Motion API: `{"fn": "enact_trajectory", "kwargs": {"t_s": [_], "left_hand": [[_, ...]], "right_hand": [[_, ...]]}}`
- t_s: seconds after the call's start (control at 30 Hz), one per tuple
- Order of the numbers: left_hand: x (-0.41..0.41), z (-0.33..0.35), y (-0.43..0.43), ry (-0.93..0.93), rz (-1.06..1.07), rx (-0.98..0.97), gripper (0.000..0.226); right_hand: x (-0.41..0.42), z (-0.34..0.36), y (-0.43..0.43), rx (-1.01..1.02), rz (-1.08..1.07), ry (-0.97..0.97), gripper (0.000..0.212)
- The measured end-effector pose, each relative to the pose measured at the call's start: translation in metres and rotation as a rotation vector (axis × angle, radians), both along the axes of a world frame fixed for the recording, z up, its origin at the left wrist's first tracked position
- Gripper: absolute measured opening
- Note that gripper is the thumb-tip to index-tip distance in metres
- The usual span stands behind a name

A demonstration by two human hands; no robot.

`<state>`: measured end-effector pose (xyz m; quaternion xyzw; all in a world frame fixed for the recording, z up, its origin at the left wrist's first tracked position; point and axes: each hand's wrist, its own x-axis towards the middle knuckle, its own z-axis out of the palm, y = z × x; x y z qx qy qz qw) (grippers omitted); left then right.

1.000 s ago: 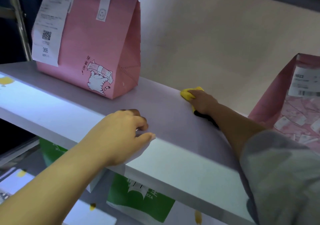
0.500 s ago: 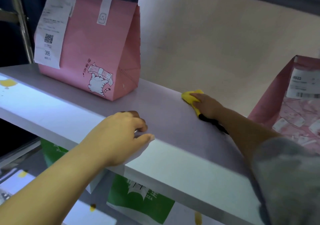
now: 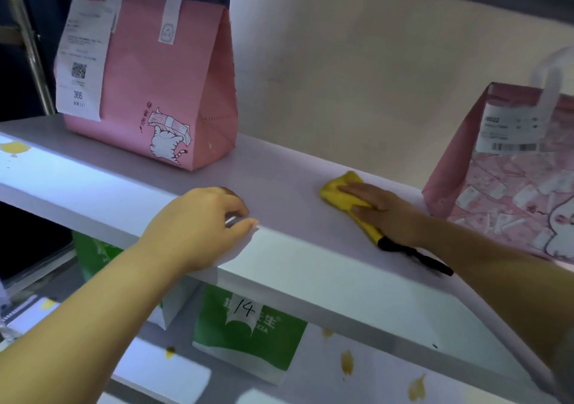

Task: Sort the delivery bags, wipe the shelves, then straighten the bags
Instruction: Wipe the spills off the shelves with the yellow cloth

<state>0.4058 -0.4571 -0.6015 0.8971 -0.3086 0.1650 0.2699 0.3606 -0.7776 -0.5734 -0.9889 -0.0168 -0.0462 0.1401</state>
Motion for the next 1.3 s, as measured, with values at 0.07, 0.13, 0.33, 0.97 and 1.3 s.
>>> {"fn": "enact_trajectory", "kwargs": {"t_s": [0.07,0.13,0.33,0.97,1.3], "left_hand": [[-0.004,0.0,0.0,-0.043,0.012,-0.007,0.025],[-0.006,-0.001,-0.002,-0.074,0.032,-0.012,0.024],[-0.017,-0.002,-0.005,-0.174,0.139,-0.002,0.02],[-0.12,-0.015,0.042,-0.152,0.21,-0.09,0.023],[-0.067,-0.006,0.109,-0.16,0.241,-0.03,0.027]], "right_hand": [[0.0,0.0,-0.01,-0.078,-0.182,0.03,0.046],[0.0,-0.001,-0.003,-0.156,-0.236,0.048,0.047],[-0.03,-0.001,0.049,-0.048,-0.048,0.042,0.042],[-0.089,0.004,0.115,0.177,0.238,-0.227,0.047],[-0.031,0.01,0.196,0.294,0.318,-0.34,0.049]]}}
